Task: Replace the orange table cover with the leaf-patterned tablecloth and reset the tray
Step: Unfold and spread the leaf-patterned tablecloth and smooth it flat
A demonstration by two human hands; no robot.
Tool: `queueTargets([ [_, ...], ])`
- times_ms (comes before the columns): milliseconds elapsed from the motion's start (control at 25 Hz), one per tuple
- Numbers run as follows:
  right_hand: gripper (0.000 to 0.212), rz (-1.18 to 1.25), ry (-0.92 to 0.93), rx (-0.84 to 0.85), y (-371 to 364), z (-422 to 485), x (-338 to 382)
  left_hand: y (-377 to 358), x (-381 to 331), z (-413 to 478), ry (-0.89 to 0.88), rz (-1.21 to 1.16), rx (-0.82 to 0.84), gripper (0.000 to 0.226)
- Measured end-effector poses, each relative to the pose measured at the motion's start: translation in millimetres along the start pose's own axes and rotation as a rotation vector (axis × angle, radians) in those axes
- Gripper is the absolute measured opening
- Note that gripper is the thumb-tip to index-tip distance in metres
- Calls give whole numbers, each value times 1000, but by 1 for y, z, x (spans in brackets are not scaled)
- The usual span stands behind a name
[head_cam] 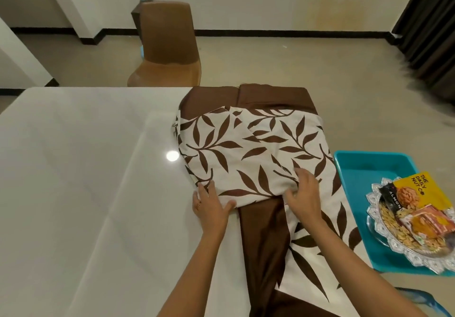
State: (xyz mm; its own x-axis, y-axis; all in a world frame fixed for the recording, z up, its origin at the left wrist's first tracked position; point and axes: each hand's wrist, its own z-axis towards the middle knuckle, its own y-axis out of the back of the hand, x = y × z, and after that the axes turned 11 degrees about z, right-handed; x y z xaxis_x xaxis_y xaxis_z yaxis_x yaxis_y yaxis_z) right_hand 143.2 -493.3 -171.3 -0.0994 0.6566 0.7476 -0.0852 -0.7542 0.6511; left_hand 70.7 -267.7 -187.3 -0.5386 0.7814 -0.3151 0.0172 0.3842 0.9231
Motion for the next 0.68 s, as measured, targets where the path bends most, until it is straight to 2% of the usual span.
queueTargets([
  [40, 64, -69, 168, 196, -7, 3, 3, 0, 3, 4, 10, 79, 32, 75],
  [80, 76, -148, 286, 419, -13, 7, 9, 2, 6, 6, 14, 106, 31, 67],
  [120, 85, -235, 340, 624, -21, 10, 16, 3, 8, 9, 2, 72, -12, 49],
  [160, 89, -324, 342, 760, -31, 13, 20, 5, 9, 11, -6, -29, -69, 26],
  [200, 88, -371, 304, 812, -39, 15, 23, 10, 7, 13, 1, -199, -95, 7],
  [240, 80, -371, 253, 805, -47, 15, 26, 17, 3, 14, 14, -376, -118, 7],
  [320, 46, -251, 209, 664, -61, 12, 38, 38, -12, 19, -16, -662, -122, 5],
  [400, 17, 148, 92, 455, -58, 17, 64, 62, -37, 24, -176, -745, -120, 8],
  [480, 21, 703, -252, 252, -33, 51, 83, 74, -54, 33, -284, -791, -138, 25],
  [560, 26, 1107, -525, -115, 9, 96, 74, 73, -59, 41, -277, -742, -185, 38],
  [600, 27, 1128, -600, -316, 29, 117, 57, 65, -57, 45, -246, -677, -189, 42],
  [640, 28, 982, -641, -462, 46, 128, 32, 53, -52, 46, -202, -616, -153, 44],
  [680, 29, 712, -690, -535, 57, 131, 6, 39, -49, 43, -154, -577, -74, 46],
])
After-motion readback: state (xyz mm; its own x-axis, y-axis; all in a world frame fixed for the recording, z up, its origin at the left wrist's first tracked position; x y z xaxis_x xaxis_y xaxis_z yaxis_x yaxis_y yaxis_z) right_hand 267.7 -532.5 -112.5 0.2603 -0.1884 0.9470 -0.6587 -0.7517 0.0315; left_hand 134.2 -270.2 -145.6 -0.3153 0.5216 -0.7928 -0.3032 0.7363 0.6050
